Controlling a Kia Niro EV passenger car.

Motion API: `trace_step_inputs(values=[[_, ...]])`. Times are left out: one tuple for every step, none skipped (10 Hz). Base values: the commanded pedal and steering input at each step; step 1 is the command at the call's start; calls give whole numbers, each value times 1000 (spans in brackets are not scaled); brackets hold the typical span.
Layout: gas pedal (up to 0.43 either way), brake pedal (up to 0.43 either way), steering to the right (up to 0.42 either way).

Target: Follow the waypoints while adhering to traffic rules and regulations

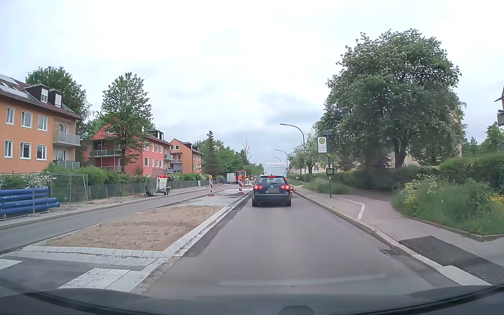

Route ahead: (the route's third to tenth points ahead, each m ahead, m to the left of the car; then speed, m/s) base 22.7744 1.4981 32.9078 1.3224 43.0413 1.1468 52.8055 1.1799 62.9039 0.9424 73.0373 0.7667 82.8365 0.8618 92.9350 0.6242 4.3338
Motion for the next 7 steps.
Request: trace_step_inputs(values=[[0, 220, 1], [0, 213, 1], [0, 213, 1], [0, 213, 1], [0, 213, 1], [0, 213, 1], [0, 213, 1]])
